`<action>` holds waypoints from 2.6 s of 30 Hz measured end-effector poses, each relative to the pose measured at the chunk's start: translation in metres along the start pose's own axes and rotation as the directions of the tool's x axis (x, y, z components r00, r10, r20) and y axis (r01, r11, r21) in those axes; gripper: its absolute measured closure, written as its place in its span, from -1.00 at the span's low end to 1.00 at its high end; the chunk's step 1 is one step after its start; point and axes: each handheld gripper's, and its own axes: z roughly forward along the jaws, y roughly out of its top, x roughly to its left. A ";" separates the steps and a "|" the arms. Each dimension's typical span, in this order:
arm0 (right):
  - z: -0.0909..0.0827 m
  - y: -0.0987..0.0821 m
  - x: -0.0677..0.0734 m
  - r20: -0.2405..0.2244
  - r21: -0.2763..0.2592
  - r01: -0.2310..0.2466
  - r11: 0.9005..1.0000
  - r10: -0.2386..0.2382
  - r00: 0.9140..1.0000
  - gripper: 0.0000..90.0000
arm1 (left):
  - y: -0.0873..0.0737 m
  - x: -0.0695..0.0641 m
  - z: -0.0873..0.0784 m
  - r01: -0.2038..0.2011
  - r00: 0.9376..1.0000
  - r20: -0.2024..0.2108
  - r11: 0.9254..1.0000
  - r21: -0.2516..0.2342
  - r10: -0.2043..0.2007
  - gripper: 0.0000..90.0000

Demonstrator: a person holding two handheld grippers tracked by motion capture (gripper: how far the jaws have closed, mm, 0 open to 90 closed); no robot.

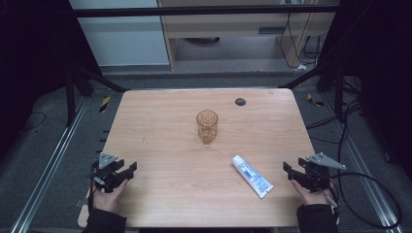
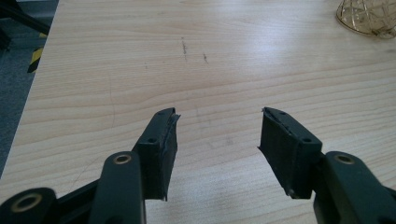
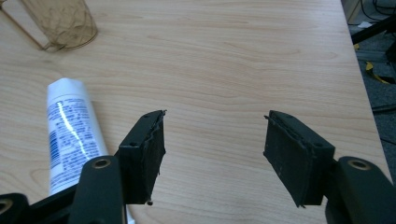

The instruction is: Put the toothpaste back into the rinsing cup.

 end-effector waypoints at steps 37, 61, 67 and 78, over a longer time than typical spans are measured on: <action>0.028 -0.010 0.038 -0.147 0.148 0.167 0.975 -0.145 0.978 1.00 | -0.002 -0.010 0.005 -0.050 0.999 0.021 0.998 0.025 0.050 -0.11; 0.044 -0.016 0.049 -0.199 0.229 0.226 0.947 -0.182 0.963 1.00 | -0.003 -0.011 0.007 -0.053 0.998 0.021 0.998 0.029 0.052 -0.11; 0.042 -0.016 0.049 -0.225 0.228 0.227 0.947 -0.175 0.958 1.00 | -0.003 -0.011 0.006 -0.054 0.998 0.021 0.998 0.031 0.053 -0.11; 0.042 -0.018 0.061 -0.289 0.221 0.245 0.944 -0.177 0.941 1.00 | -0.003 -0.011 0.006 -0.054 0.998 0.019 0.998 0.029 0.054 -0.11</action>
